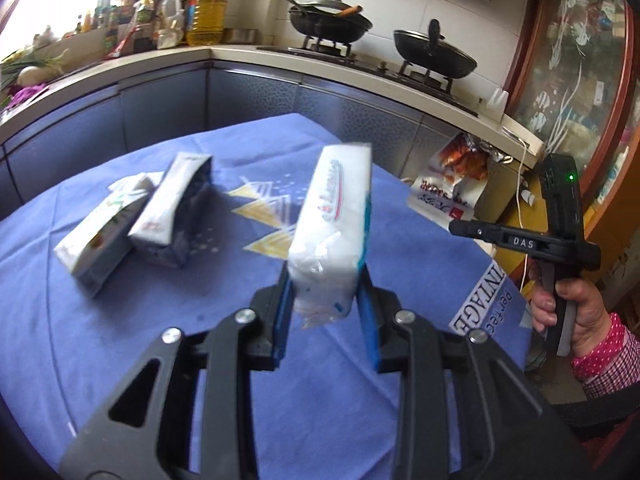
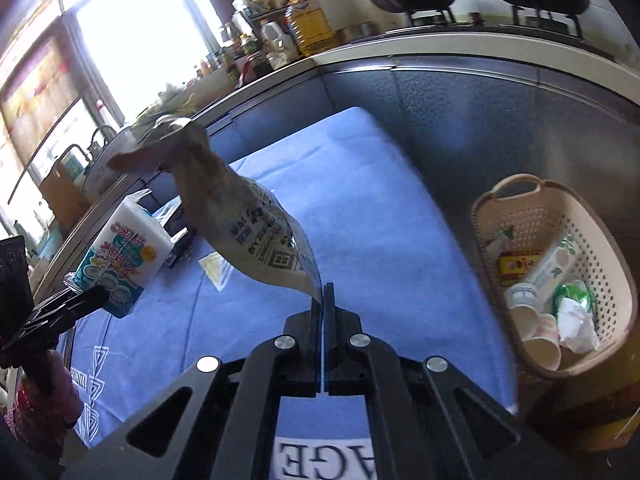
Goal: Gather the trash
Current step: 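Carry the tissue pack and wrapper to the beige basket and open both grippers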
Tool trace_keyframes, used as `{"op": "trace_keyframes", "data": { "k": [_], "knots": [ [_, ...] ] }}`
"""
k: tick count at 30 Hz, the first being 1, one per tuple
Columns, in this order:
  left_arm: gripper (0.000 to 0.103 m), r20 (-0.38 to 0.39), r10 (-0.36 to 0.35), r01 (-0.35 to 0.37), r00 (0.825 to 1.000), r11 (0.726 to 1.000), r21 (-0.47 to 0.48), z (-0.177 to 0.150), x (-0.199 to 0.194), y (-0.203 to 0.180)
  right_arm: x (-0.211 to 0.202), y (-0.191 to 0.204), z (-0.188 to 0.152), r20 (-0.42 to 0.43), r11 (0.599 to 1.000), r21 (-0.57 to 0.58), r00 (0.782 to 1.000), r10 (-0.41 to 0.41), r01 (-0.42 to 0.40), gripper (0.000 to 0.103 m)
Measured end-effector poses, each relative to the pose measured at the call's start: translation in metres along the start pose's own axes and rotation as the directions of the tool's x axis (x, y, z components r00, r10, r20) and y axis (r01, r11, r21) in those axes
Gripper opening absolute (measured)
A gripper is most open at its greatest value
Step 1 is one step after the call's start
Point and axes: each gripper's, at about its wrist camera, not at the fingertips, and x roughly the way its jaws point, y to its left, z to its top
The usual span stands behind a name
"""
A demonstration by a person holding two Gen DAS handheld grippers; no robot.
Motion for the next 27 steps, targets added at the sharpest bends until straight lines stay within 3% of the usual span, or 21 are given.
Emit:
{"op": "trace_keyframes", "data": {
  "k": [7, 15, 20, 24, 25, 27],
  "knots": [
    [0.029, -0.048, -0.111, 0.117, 0.993, 0.984, 0.137, 0.058, 0.075, -0.081, -0.047, -0.094, -0.008, 0.082, 0.980, 0.166, 0.989, -0.123, 0.108, 0.000],
    [0.029, -0.203, -0.164, 0.213, 0.965, 0.945, 0.248, 0.106, 0.202, -0.183, -0.049, -0.192, -0.035, 0.021, 0.924, 0.326, 0.975, -0.221, 0.202, 0.000],
    [0.029, -0.300, -0.094, 0.189, 0.949, 0.933, 0.305, 0.106, 0.275, -0.224, -0.030, -0.217, -0.046, -0.026, 0.910, 0.355, 0.975, -0.219, 0.214, 0.000],
    [0.030, -0.328, -0.034, 0.150, 0.944, 0.931, 0.334, 0.106, 0.308, -0.236, -0.020, -0.227, -0.047, -0.044, 0.905, 0.363, 0.974, -0.220, 0.221, 0.001],
    [0.032, -0.333, -0.024, 0.141, 0.943, 0.932, 0.334, 0.106, 0.312, -0.236, -0.018, -0.229, -0.047, -0.048, 0.903, 0.365, 0.973, -0.224, 0.226, 0.001],
    [0.045, -0.352, 0.011, 0.113, 0.936, 0.937, 0.331, 0.107, 0.323, -0.235, -0.014, -0.233, -0.045, -0.054, 0.898, 0.370, 0.971, -0.235, 0.238, 0.001]
  ]
}}
